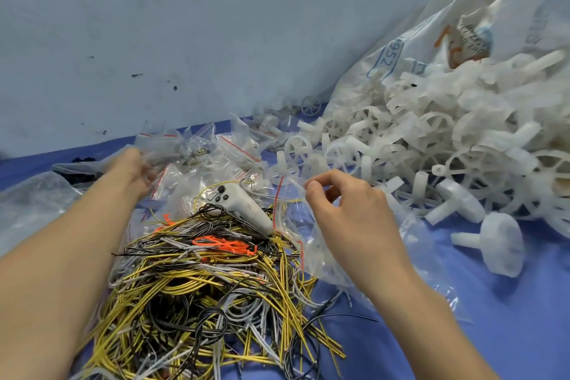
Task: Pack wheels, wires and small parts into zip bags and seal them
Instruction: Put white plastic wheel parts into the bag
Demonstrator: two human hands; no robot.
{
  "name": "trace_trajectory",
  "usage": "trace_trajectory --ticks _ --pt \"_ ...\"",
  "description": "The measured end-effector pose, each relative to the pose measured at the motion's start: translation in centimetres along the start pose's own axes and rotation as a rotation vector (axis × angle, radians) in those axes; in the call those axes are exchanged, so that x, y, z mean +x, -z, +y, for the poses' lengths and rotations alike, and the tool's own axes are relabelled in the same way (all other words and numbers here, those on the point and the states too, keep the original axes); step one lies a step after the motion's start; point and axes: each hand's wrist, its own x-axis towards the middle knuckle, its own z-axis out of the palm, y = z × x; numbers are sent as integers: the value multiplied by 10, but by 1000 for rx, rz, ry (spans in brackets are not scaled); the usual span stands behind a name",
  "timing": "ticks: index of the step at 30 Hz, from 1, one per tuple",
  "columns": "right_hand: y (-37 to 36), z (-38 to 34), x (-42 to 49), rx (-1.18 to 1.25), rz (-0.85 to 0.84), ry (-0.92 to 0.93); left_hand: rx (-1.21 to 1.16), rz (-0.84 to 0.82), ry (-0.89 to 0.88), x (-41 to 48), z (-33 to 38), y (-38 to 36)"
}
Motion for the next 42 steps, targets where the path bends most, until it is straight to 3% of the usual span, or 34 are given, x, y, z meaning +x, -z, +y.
trace_trajectory --ticks 2,4,8,11,13,20,26,29,32,36,42 --pt "1 0 1 -8 4 0 -35 167 -106 -6 18 -3" --pt "2 0 0 -27 -7 6 25 207 -164 -21 37 -6" --pt "9 -6 -7 -55 -23 40 123 166 -374 -82 67 -11" --pt "16 -11 -14 -70 -68 105 -88 45 -590 -150 73 1" --pt "19 -15 -19 -107 -121 119 -240 -64 -625 -198 67 16" --pt "23 -16 -30 -9 -374 77 -481 -634 -316 -276 8 40" --pt "24 -11 -33 96 -586 44 -775 -945 54 -270 -10 43" --pt "25 -16 -35 397 -646 -164 -917 -1002 134 -265 -9 40" --pt "19 -19 -35 641 -692 -283 -889 -1002 192 -260 -13 37" --pt "10 -18 -38 642 -673 -255 -901 -994 274 -254 -25 41" --pt "0 -26 -46 691 -729 -352 -874 -1039 229 -261 -27 36"
